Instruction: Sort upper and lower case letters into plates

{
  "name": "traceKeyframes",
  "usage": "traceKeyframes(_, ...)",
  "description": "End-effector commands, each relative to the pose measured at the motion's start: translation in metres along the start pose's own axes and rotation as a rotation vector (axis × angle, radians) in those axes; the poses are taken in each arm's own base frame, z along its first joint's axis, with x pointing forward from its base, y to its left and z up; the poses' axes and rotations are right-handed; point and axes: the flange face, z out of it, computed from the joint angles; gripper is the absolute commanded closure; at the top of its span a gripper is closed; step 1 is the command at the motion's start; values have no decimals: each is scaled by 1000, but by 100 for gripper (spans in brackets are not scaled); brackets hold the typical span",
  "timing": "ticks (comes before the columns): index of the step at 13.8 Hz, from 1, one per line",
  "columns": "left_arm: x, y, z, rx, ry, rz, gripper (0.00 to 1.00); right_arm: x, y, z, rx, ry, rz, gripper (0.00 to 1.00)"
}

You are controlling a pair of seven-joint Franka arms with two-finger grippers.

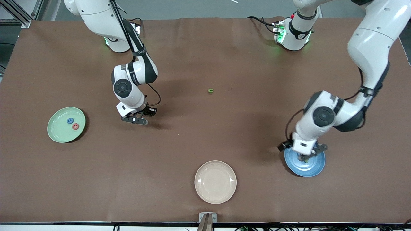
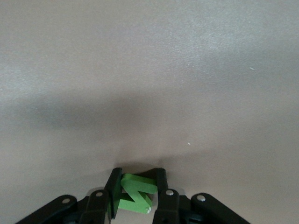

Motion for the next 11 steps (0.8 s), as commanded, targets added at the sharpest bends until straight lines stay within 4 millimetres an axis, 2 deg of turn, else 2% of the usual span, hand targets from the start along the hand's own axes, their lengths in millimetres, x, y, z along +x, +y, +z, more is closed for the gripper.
traceKeyframes(1,-81,43,-22,0,-11,109,5,25,15,-48,22,-38,12,79)
traceKeyframes(2,-113,62,-24,-11,-29,157,5,42,42,-65,19,-83,-20,79)
traceKeyframes(3,-141,79,-25,-17,-40,219,8,63,76,-83,24,-99,-75,79)
traceKeyframes(4,-172,98,-25,-16,-39,292,9,80,115,-92,25,-98,-125,79)
traceKeyframes(6,-230,133,-23,-32,-45,402,10,103,189,-96,21,-76,-216,79)
traceKeyframes(7,-254,145,-18,-40,-50,447,12,110,220,-98,25,-68,-247,79)
traceKeyframes(9,-301,163,-6,-52,-79,494,22,125,293,-102,36,-51,-308,79)
traceKeyframes(10,-330,170,-4,-42,-81,486,22,129,327,-96,34,-54,-337,79)
traceKeyframes(11,-346,174,1,-30,-78,467,22,132,356,-90,27,-50,-355,79)
